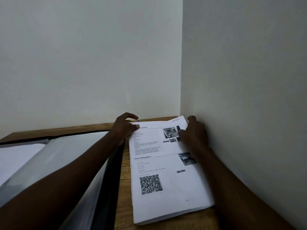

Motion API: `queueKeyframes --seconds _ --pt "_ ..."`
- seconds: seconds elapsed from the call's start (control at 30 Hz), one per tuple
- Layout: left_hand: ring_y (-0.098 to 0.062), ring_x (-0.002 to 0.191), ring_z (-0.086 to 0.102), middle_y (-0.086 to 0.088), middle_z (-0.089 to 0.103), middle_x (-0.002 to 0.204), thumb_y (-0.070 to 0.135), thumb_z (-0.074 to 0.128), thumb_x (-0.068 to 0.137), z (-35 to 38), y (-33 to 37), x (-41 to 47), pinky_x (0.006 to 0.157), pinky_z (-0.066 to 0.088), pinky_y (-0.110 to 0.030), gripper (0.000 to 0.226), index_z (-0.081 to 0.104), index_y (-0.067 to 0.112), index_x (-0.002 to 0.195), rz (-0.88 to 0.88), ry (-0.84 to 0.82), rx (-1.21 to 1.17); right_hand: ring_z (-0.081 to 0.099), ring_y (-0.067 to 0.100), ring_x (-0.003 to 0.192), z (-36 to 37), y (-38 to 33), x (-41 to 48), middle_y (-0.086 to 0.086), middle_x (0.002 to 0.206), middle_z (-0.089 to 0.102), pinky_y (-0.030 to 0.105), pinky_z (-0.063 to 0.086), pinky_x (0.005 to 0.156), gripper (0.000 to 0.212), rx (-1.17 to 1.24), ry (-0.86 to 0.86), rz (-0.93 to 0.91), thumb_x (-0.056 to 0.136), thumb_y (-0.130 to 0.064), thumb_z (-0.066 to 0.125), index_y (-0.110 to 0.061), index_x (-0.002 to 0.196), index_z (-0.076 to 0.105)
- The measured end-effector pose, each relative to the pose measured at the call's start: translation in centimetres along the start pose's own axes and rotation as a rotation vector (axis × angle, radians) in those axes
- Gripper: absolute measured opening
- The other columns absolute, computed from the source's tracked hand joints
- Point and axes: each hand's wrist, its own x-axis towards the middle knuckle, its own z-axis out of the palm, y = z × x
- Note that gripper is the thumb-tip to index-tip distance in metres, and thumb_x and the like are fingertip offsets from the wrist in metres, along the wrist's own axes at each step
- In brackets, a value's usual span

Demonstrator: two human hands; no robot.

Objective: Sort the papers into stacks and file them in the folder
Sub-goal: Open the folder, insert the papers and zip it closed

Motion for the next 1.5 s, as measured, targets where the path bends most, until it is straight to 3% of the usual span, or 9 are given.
queueKeyframes --seconds 0.23,0.47,0.67,0.83,0.93,1.03,1.13,1.3,1.5 --pt "-0.026 0.077 0.066 -0.018 0.068 0.097 0.009 0.069 0.089 -1.3 -0.7 -0.1 0.076 0.056 -0.036 0.011 0.063 0.003 0.095 -0.126 -0.050 -0.281 0.064 0.025 0.086 -0.5 -0.6 0.1 0.008 0.099 0.072 0.023 0.040 0.066 0.021 0.225 0.128 0.047 0.077 -0.013 0.072 -0.012 0.098 0.071" --pt "-0.028 0.102 0.065 -0.017 0.068 0.116 0.015 0.054 0.100 -3.0 -0.8 -0.2 0.086 0.051 -0.036 0.018 0.067 0.004 0.107 -0.149 -0.093 -0.171 0.058 0.026 0.075 -0.5 -0.9 -0.2 0.012 0.091 0.069 0.026 0.038 0.062 0.001 0.213 0.208 0.031 0.085 -0.010 0.063 -0.010 0.084 0.063" --pt "-0.022 0.096 0.067 -0.017 0.071 0.114 0.019 0.065 0.095 -2.5 0.1 -1.0 0.084 0.052 -0.033 0.028 0.062 0.007 0.120 -0.095 -0.106 -0.083 0.060 0.037 0.089 -1.6 -2.0 -0.7 0.011 0.096 0.061 0.033 0.038 0.068 0.009 0.084 0.238 -0.040 0.096 -0.022 0.052 -0.017 0.103 0.054" --pt "-0.027 0.109 0.065 -0.012 0.064 0.123 0.035 0.085 0.074 -2.2 0.9 -1.8 0.101 0.050 -0.047 0.083 0.043 0.012 0.142 -0.017 -0.011 0.016 0.061 0.036 0.095 -2.4 -2.7 0.0 0.017 0.103 0.066 0.032 0.040 0.072 0.018 0.225 0.314 -0.032 0.095 -0.022 0.055 -0.015 0.112 0.058" --pt "-0.023 0.100 0.068 -0.013 0.066 0.122 0.027 0.078 0.083 -2.2 2.2 -3.3 0.088 0.055 -0.038 0.071 0.042 0.009 0.141 -0.034 0.012 -0.116 0.061 0.032 0.096 -3.5 -3.4 0.3 0.016 0.104 0.067 0.028 0.035 0.070 0.018 0.365 0.311 -0.008 0.094 -0.020 0.058 -0.011 0.110 0.061" --pt "-0.029 0.106 0.069 -0.016 0.069 0.121 0.019 0.062 0.095 -3.2 3.8 -5.1 0.095 0.055 -0.046 0.038 0.058 0.002 0.129 -0.127 -0.227 -0.368 0.063 0.027 0.092 -4.3 -4.0 0.4 0.010 0.097 0.067 0.027 0.040 0.072 0.012 0.532 0.257 -0.003 0.093 -0.021 0.059 -0.015 0.103 0.061" --pt "-0.033 0.111 0.067 -0.019 0.066 0.126 0.009 0.051 0.100 -4.3 4.6 -6.6 0.091 0.057 -0.046 0.031 0.057 0.000 0.129 -0.126 -0.305 -0.534 0.063 0.019 0.087 -5.5 -5.7 0.1 0.001 0.097 0.067 0.025 0.044 0.074 0.018 0.601 0.094 -0.024 0.091 -0.027 0.064 -0.020 0.107 0.062" --pt "-0.036 0.100 0.070 -0.025 0.064 0.124 0.005 0.048 0.100 -8.6 7.3 -7.2 0.078 0.060 -0.051 0.035 0.051 -0.002 0.134 0.063 -0.143 -0.582 0.072 0.025 0.094 -7.3 -8.7 -2.7 0.007 0.104 0.075 0.033 0.057 0.082 0.031 0.862 -0.484 -0.087 0.087 -0.026 0.069 -0.010 0.113 0.067" --pt "-0.023 0.091 0.072 -0.010 0.073 0.105 0.006 0.055 0.098 -14.1 12.5 -9.3 0.080 0.060 -0.039 0.015 0.063 0.009 0.110 0.374 0.077 -0.374 0.070 0.022 0.092 -4.0 -14.6 -5.9 0.006 0.104 0.072 0.034 0.057 0.081 0.022 0.891 -0.408 -0.195 0.092 -0.019 0.065 -0.013 0.113 0.064"
